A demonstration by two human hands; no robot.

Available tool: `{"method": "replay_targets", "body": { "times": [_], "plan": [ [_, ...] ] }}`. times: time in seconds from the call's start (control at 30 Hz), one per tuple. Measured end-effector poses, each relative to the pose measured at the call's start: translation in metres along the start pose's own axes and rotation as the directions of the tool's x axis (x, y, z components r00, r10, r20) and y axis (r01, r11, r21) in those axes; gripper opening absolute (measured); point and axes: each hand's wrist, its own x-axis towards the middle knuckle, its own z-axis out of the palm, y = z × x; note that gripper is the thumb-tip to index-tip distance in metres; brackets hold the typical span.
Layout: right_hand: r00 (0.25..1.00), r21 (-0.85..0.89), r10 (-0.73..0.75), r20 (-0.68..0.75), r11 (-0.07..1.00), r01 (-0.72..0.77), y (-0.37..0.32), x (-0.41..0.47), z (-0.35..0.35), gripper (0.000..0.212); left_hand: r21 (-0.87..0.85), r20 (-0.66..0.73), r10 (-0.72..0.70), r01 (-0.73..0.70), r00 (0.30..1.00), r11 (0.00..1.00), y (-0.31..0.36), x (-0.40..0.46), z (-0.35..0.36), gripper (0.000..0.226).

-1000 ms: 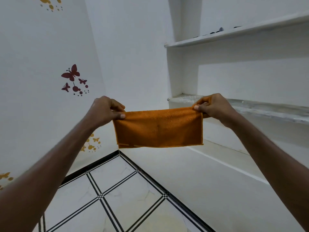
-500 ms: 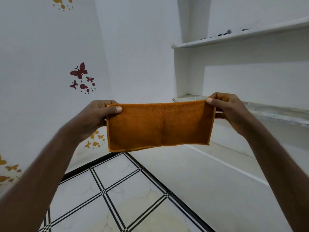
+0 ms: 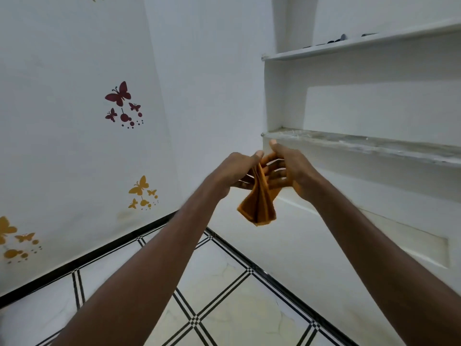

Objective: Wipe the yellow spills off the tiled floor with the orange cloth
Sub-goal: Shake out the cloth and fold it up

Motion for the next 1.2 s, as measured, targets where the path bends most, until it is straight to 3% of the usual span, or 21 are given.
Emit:
{"method": "replay_targets", "body": {
  "times": [0.1, 0.17, 0.23, 0.3, 0.33, 0.4, 0.5, 0.57, 0.63, 0.7, 0.8, 0.93, 1.03, 1.1, 1.2],
  "plan": [
    [0.99, 0.178, 0.12, 0.078, 0.975, -0.132, -0.011, -0.032, -0.009, 0.074, 0.129, 0.03, 0.104, -0.107, 0.994, 0.986, 0.012, -0.018, 0.002, 0.034],
    [0.992, 0.255, 0.095, 0.087, 0.96, -0.114, -0.012, -0.054, -0.026, 0.075, 0.145, 0.071, 0.166, -0.175, 0.984, 0.974, 0.019, -0.03, 0.002, 0.021],
    [0.987, 0.304, 0.031, -0.155, 0.953, 0.017, -0.006, -0.077, -0.041, 0.062, 0.128, 0.126, 0.212, -0.228, 0.969, 0.965, 0.029, -0.046, 0.006, 0.017],
    [0.88, 0.225, 0.008, -0.475, 0.968, 0.112, 0.007, -0.096, -0.055, 0.044, 0.029, 0.184, 0.247, -0.257, 0.951, 0.966, 0.046, -0.062, 0.011, 0.015],
    [0.832, 0.198, 0.013, -0.554, 0.973, 0.117, 0.015, -0.106, -0.059, 0.04, -0.064, 0.223, 0.258, -0.25, 0.94, 0.966, 0.054, -0.07, 0.014, 0.013],
    [0.875, 0.307, 0.13, -0.467, 0.951, 0.022, 0.028, -0.13, -0.059, 0.051, -0.215, 0.274, 0.279, -0.224, 0.92, 0.95, 0.068, -0.083, 0.02, 0.01],
    [0.957, 0.603, 0.262, -0.122, 0.786, -0.138, 0.035, -0.173, -0.059, 0.079, -0.22, 0.272, 0.224, -0.166, 0.936, 0.961, 0.074, -0.095, 0.039, 0.007],
    [0.957, 0.68, 0.269, -0.108, 0.722, -0.126, 0.042, -0.204, -0.073, 0.082, -0.175, 0.302, 0.166, -0.117, 0.939, 0.978, 0.067, -0.102, 0.065, 0.006],
    [0.936, 0.623, 0.31, -0.167, 0.769, -0.144, 0.046, -0.232, -0.085, 0.059, -0.131, 0.336, 0.133, -0.093, 0.932, 0.987, 0.053, -0.107, 0.091, 0.007],
    [0.886, 0.557, 0.374, -0.275, 0.813, -0.171, 0.053, -0.273, -0.11, 0.038, -0.113, 0.407, 0.108, -0.067, 0.907, 0.991, 0.043, -0.116, 0.132, 0.017],
    [0.806, 0.551, 0.462, -0.371, 0.808, -0.21, 0.064, -0.345, -0.152, 0.027, -0.138, 0.554, 0.07, 0.009, 0.83, 0.99, 0.033, -0.14, 0.206, 0.022],
    [0.645, 0.557, 0.554, -0.526, 0.798, -0.231, 0.078, -0.458, -0.212, 0.035, -0.168, 0.713, 0.052, 0.099, 0.7, 0.981, 0.035, -0.201, 0.315, 0.024],
    [0.496, 0.586, 0.595, -0.632, 0.786, -0.196, 0.086, -0.575, -0.255, 0.032, -0.165, 0.826, 0.074, 0.114, 0.559, 0.98, 0.047, -0.279, 0.411, 0.025],
    [0.382, 0.611, 0.613, -0.692, 0.779, -0.142, 0.088, -0.663, -0.281, 0.028, -0.167, 0.884, 0.099, 0.111, 0.457, 0.98, 0.058, -0.346, 0.477, 0.026],
    [0.259, 0.636, 0.625, -0.736, 0.77, -0.054, 0.09, -0.779, -0.315, 0.03, -0.177, 0.923, 0.119, 0.131, 0.366, 0.975, 0.076, -0.439, 0.559, 0.024]
  ]
}}
